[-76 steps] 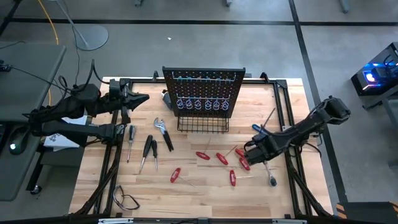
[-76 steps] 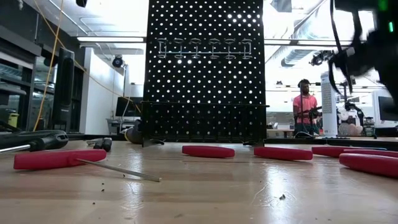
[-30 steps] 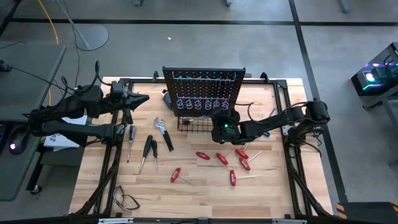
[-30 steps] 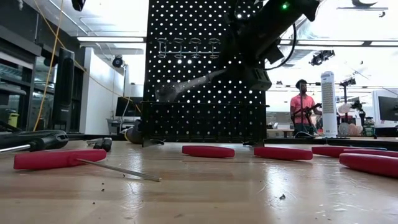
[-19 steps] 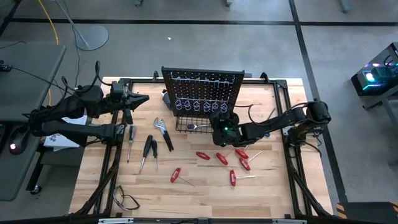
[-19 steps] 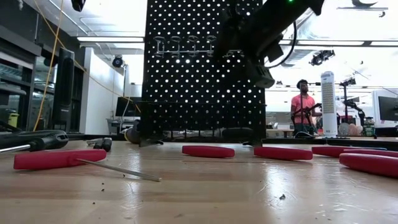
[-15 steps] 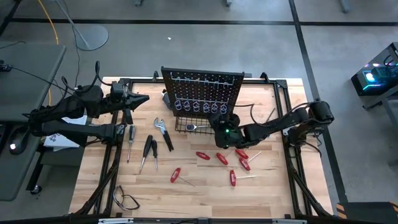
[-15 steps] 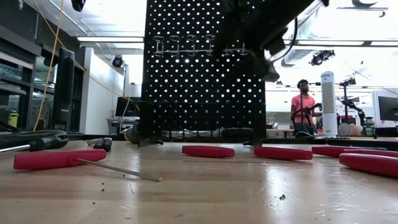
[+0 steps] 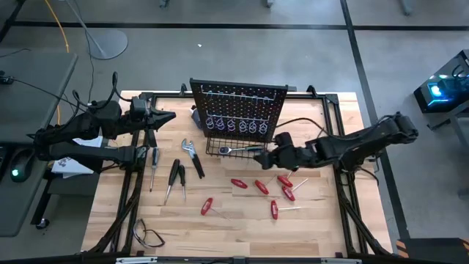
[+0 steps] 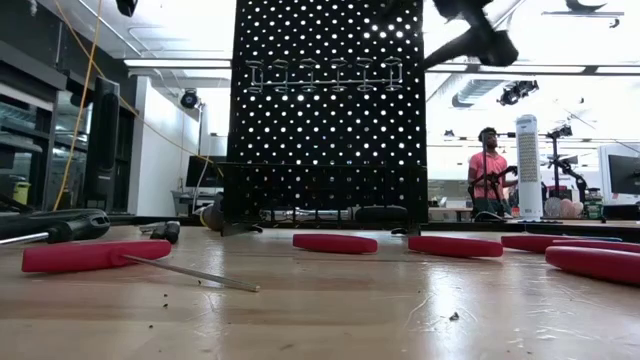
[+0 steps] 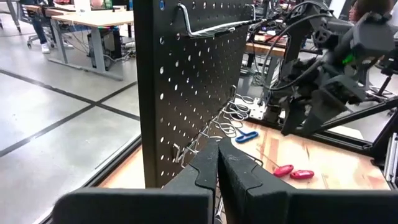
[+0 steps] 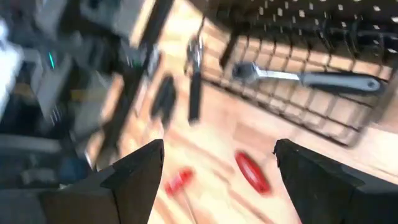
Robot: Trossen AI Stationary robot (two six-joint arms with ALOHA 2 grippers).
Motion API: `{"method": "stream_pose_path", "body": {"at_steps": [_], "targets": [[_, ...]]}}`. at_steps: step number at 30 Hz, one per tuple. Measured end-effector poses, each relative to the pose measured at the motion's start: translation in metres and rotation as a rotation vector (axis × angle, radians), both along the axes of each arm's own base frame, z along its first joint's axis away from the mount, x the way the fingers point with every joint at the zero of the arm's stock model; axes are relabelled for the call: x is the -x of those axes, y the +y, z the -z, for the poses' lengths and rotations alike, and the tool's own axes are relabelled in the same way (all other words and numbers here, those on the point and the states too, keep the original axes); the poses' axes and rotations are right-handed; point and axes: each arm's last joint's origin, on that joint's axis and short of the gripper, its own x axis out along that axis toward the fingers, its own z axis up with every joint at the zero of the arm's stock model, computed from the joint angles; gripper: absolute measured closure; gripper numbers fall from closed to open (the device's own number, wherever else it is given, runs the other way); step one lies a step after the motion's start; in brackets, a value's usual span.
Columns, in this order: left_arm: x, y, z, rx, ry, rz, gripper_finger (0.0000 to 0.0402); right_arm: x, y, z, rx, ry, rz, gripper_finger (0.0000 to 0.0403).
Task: Hang tools onto peg board
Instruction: Hang the red allen wrench on the peg board
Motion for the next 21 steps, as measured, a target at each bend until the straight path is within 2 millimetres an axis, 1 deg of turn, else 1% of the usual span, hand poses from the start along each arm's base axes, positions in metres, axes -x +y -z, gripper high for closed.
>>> {"method": "stream_pose_path", "body": {"at_steps": [2, 5, 8, 10, 13, 16, 18, 21], "targets": [[0.0, 0.0, 0.0, 0.009, 0.0, -0.001, 0.0401, 0.009, -0.001, -0.002, -0.006, 0.055, -0.071, 0.0102], [0.001, 0.0, 0.004, 0.046, 0.031, -0.007, 0.0396, 0.02, 0.0, 0.003, -0.047, 0.176, -0.171, 0.0102], [0.003, -0.002, 0.014, 0.148, 0.101, 0.029, 0.0377, 0.027, 0.002, 0.011, -0.097, 0.318, -0.305, 0.0102], [0.005, -0.004, 0.022, 0.247, 0.168, 0.06, 0.0358, 0.03, 0.006, 0.019, -0.095, 0.419, -0.422, 0.0102], [0.006, -0.007, 0.035, 0.397, 0.298, 0.083, 0.0325, 0.031, 0.01, 0.033, -0.014, 0.554, -0.588, 0.0102], [0.004, -0.009, 0.044, 0.503, 0.402, 0.084, 0.0291, 0.025, 0.012, 0.049, 0.141, 0.645, -0.805, 0.0102], [0.002, -0.011, 0.048, 0.538, 0.441, 0.081, 0.027, 0.019, 0.014, 0.059, 0.244, 0.682, -0.957, 0.0102], [-0.003, -0.013, 0.05, 0.562, 0.46, 0.086, 0.0245, 0.014, 0.01, 0.078, 0.334, 0.806, -1.089, 0.0102]]}}
